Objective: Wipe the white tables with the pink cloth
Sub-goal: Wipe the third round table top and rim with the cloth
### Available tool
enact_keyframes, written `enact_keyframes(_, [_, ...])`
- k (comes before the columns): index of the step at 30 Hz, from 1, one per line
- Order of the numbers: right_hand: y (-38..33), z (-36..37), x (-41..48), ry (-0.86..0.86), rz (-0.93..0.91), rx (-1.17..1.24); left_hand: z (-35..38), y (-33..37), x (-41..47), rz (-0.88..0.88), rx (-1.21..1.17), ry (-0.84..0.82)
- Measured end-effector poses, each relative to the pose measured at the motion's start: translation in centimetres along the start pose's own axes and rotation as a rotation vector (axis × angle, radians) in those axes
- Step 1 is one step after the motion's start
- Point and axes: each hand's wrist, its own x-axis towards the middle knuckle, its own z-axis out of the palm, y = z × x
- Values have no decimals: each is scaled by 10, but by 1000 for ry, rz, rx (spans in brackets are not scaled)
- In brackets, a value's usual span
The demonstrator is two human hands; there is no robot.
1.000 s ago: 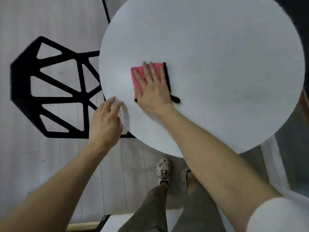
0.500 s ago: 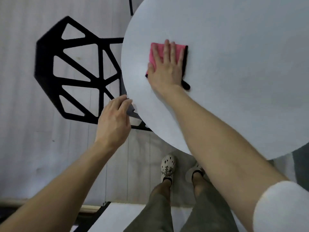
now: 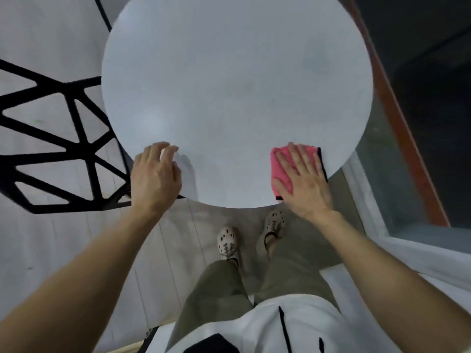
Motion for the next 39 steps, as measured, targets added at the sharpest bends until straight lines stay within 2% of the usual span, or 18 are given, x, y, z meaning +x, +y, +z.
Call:
enact_keyframes(3, [-13,0,19,74,381,42,1,33,21,98,-13,-2])
enact_keyframes(5, [-61,-1,34,129,484,95,2,52,33,135,-16,-18])
enact_keyframes(8, [-89,-1,38,75,170,116,5,78,57,186,-6,-57])
enact_keyframes(10, [-54,-1,33,69,-48,117,6,96,81,191,-1,-95])
enact_keyframes(12, [-6,0,31,65,-156,122,7,116,108,180,1,-159])
enact_keyframes(16, [98,-15,60,55,-77,92,7,150,164,222,-15,-310])
enact_keyframes(20, [182,-34,159,53,59,51,3,174,220,138,-18,-349])
enact_keyframes(22, [197,-44,229,96,137,31,3,177,242,71,1,-369])
enact_keyframes(25, [182,-60,319,148,236,48,4,177,268,18,69,-437])
enact_keyframes(27, [152,-63,349,158,183,76,8,177,274,-16,78,-459])
enact_keyframes(30, [115,-60,329,114,-71,92,15,175,273,-63,71,-437])
enact_keyframes(33, [133,-51,271,54,-288,70,19,174,272,-49,71,-418])
enact_keyframes(36, [186,-53,245,41,-211,82,19,172,273,-51,72,-426])
enact_keyframes(39, [212,-63,305,77,-7,51,20,169,272,-33,54,-412])
